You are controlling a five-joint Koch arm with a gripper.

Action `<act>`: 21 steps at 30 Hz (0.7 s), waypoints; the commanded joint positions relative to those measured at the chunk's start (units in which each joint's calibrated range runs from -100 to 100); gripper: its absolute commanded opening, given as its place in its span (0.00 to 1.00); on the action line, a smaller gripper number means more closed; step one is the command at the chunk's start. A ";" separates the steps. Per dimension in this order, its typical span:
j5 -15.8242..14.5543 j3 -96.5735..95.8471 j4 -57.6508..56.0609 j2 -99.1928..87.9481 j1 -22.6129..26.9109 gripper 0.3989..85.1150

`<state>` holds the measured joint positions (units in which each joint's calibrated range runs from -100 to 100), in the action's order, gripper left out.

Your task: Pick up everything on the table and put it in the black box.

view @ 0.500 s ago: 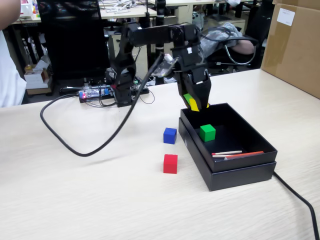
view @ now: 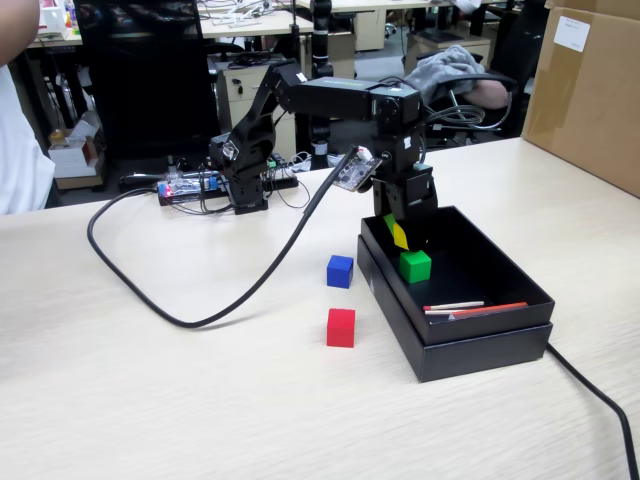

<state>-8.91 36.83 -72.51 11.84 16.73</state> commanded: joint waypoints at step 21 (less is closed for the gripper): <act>-0.20 3.97 0.50 -26.47 -7.03 0.50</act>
<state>-9.60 36.83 -72.51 -9.13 10.57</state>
